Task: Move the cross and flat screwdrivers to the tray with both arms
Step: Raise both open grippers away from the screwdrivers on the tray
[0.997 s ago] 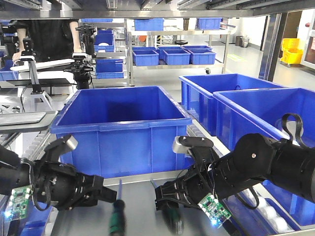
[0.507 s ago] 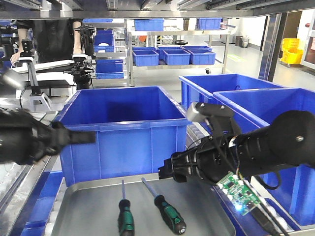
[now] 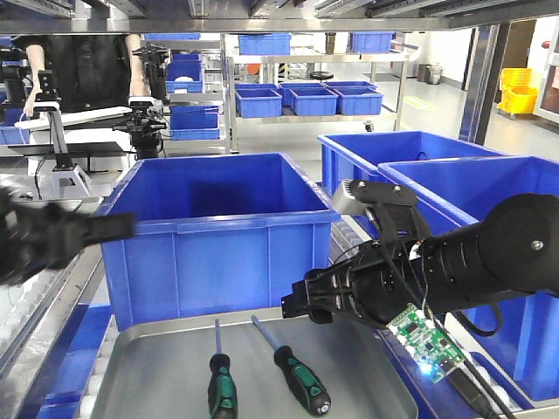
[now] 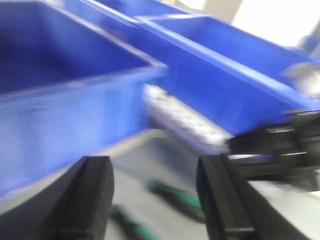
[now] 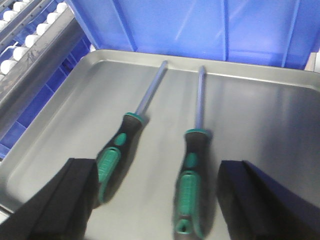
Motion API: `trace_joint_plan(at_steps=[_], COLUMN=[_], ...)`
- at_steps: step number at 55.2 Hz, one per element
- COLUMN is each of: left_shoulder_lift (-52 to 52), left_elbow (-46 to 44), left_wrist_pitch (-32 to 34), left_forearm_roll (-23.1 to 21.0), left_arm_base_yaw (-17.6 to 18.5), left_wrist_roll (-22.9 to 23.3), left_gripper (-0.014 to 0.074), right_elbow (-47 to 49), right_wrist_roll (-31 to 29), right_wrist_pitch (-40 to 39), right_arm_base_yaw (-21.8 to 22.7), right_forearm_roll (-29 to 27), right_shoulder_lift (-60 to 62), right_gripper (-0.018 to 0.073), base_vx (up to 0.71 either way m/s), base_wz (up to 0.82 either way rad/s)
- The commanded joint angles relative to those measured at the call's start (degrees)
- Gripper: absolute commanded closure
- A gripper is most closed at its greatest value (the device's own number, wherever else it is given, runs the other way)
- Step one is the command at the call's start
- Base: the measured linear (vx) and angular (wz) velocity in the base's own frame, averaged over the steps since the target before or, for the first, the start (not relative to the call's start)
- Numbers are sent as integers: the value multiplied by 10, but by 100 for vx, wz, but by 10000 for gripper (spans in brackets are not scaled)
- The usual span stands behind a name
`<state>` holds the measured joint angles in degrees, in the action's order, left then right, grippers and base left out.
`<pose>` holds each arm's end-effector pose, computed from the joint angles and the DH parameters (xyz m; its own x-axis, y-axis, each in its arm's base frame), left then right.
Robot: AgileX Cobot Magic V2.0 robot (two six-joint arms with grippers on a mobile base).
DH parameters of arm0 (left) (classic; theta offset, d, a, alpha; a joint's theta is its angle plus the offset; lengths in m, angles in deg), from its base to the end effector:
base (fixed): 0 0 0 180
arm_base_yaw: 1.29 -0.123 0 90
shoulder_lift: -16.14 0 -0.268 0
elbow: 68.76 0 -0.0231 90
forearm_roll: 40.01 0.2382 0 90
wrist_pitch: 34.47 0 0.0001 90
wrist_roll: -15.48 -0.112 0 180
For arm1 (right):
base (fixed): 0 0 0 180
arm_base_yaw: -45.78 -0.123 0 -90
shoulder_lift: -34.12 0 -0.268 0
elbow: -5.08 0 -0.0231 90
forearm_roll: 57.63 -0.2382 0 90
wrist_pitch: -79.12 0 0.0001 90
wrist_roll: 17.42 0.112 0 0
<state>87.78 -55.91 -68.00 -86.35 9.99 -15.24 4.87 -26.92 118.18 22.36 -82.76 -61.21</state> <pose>0.2339 -0.0924 0.3896 -0.4146 -0.0863 -0.9059 0.4827 0.8231 -0.2993 0.3042 0.1645 0.3178 -0.7051 -0.1138 -0.6999 -0.4447 0.8398 0.3114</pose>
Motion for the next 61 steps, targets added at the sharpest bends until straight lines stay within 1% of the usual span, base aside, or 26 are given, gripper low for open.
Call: trace_joint_plan(at_steps=[1, 3, 7, 13, 16, 20, 21, 24, 26, 29, 32, 34, 35, 36, 38, 41, 45, 48, 55, 58, 61], left_shoulder_lift=[-60, -84, -142, -229, -275, -322, -336, -380, -408, -441, -479, -509, -530, -541, -572, -617, -654, -641, -648, -648, -647], left_elbow=[46, 82, 175, 308, 373, 447, 466, 513, 545, 584, 618, 639, 644, 642, 637, 639, 640, 640, 640, 640, 640], left_wrist_pitch=[105, 141, 234, 347, 400, 445, 453, 470, 475, 474, 474, 474, 456, 424, 383, 339, 299, 297, 293, 295, 295], left_forearm_roll=[53, 85, 157, 239, 262, 270, 270, 271, 277, 304, 330, 350, 364, 378, 405, 441, 450, 449, 445, 445, 445], left_arm_base_yaw=[3, 3, 3, 2, -3, -18, -23, -39, -51, -64, -75, -80, -84, -86, -91, -92, -92, -91, -82, -82, -83], left_wrist_roll=[66, 90, 132, 153, 156, 156, 156, 157, 157, 158, 183, 210, 224, 235, 248, 269, 290, 307, 355, 367, 366], left_gripper=[176, 202, 279, 416, 496, 593, 607, 605, 605, 603, 603, 603, 603, 603, 603, 602, 602, 602, 602, 602, 602], right_elbow=[19, 19, 19, 19, 19, 19, 19, 19, 19, 19, 19, 19, 19, 19, 19, 19, 19, 19, 19, 19, 19], right_wrist_roll=[-1, -1, -1, -1, -1, -1, -1, -1, -1, -1, -1, -1, -1, -1, -1, -1, -1, -1, -1, -1, -1], right_wrist_pitch=[-30, -31, -31, -31, -31, -31, -31, -31, -31, -31, -31, -31, -31, -31, -30, -29, -30, -30, -22, -21, -21], right_arm_base_yaw=[2, 2, 2, 2, 2, 2, 2, 2, 2, 2, 2, 2, 2, 2, 2, 2, 2, 2, 2, 2, 2], right_forearm_roll=[-9, -9, -11, -11, -11, -11, -11, -11, -11, -11, -11, -11, -11, -11, -11, -11, -11, -9, -11, -11, -11], right_shoulder_lift=[23, 23, 23, 23, 23, 23, 23, 23, 23, 23, 23, 23, 23, 23, 23, 23, 23, 23, 23, 23, 23], right_gripper=[-6, -6, -6, -6, -6, -6, -6, -6, -6, -6, -6, -6, -6, -6, -6, -6, -6, -6, -6, -6, -6], base_vx=[0, 0, 0, 0, 0, 0, 0, 0, 0, 0, 0, 0, 0, 0, 0, 0, 0, 0, 0, 0, 0], base_wz=[0, 0, 0, 0, 0, 0, 0, 0, 0, 0, 0, 0, 0, 0, 0, 0, 0, 0, 0, 0, 0])
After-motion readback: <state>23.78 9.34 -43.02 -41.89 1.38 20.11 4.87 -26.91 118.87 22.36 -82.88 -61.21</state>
